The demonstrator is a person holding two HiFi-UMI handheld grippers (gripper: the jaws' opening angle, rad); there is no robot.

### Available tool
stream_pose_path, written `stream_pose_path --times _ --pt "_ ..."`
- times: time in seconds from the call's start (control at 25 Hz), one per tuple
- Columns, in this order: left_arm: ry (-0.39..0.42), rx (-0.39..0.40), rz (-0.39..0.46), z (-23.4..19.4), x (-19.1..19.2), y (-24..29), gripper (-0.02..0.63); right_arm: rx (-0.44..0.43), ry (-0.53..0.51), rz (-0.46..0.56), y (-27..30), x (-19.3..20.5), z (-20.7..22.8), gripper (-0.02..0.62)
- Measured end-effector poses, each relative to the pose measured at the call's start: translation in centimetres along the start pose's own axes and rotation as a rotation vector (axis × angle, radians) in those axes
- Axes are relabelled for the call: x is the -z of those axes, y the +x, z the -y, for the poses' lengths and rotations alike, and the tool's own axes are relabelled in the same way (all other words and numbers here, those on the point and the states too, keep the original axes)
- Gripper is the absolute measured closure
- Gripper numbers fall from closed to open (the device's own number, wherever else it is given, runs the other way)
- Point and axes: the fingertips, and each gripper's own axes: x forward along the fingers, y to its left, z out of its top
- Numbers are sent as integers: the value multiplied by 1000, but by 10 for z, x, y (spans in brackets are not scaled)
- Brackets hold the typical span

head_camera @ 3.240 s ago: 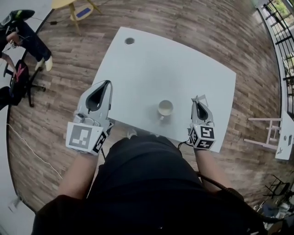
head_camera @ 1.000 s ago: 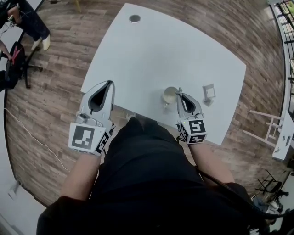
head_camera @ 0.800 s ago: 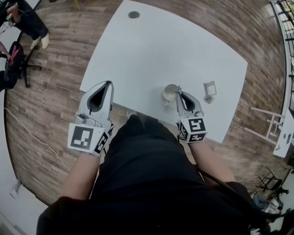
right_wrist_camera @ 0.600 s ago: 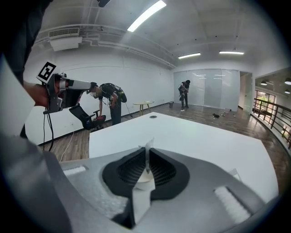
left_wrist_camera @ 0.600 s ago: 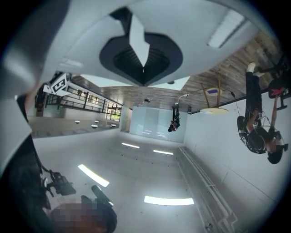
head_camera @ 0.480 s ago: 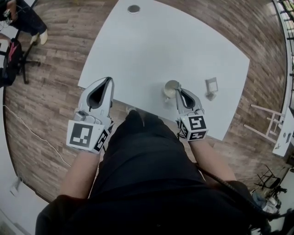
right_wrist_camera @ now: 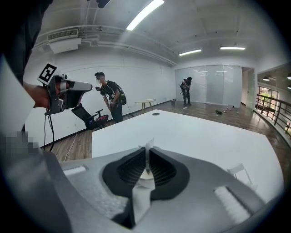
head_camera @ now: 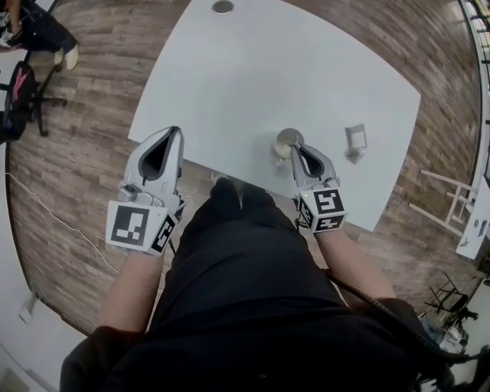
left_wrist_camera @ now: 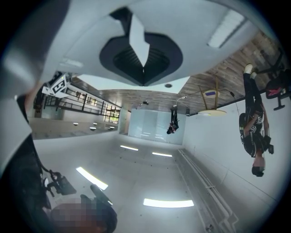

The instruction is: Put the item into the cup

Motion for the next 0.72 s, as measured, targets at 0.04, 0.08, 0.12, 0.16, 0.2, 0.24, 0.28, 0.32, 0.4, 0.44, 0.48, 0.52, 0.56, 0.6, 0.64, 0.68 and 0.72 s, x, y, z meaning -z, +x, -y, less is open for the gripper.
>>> stream_pose_path --times 0.04,0.08,0.12,0.16,0.2,0.24,0.28,0.32,0.4,0.44,0.48,0.52,0.56,0.6,0.64,0.68,0.72 --pt "-2 -2 -2 0 1 -1 607 -1 0 -3 0 1 0 571" --pt "-4 -4 -4 -1 2 -2 607 -3 -1 -6 1 2 -1 571" --pt "-6 -7 -5 -1 3 -2 607 -5 -3 -9 1 3 -1 571" --pt "-8 -11 -4 -1 4 -3 607 -8 -5 -11 1 4 -1 571" --pt "-9 -16 -4 -2 4 -4 607 -11 -7 -12 2 4 -1 571" --pt "-11 -19 -3 -2 4 -4 607 -13 -9 -11 2 4 -1 571" --pt "-12 -23 -3 -2 5 -5 607 -14 -10 -10 2 4 0 571" --pt "-14 -26 -2 -2 5 -5 607 -13 -12 -8 2 3 1 571" --pt "-19 -29 1 -2 5 -5 607 -14 -16 -4 2 2 2 569" --pt "-22 -31 2 -2 5 -5 607 -16 -19 -4 1 2 2 569" --pt "-23 -34 3 -3 6 -6 607 -19 -22 -5 1 2 1 568" --pt "-23 -36 4 -3 6 -7 607 -23 -24 -7 2 3 1 562" --pt "-21 -40 6 -3 5 -8 607 -26 -26 -9 2 3 1 549" --pt "-20 -44 10 -3 5 -8 607 -29 -27 -11 2 4 1 535" --pt "-20 -49 15 -3 4 -9 607 -31 -29 -12 1 4 1 526" --pt "-21 -52 20 -4 3 -9 607 -32 -31 -14 1 5 1 523" --pt "-23 -54 24 -5 3 -10 607 -32 -33 -15 1 4 1 522"
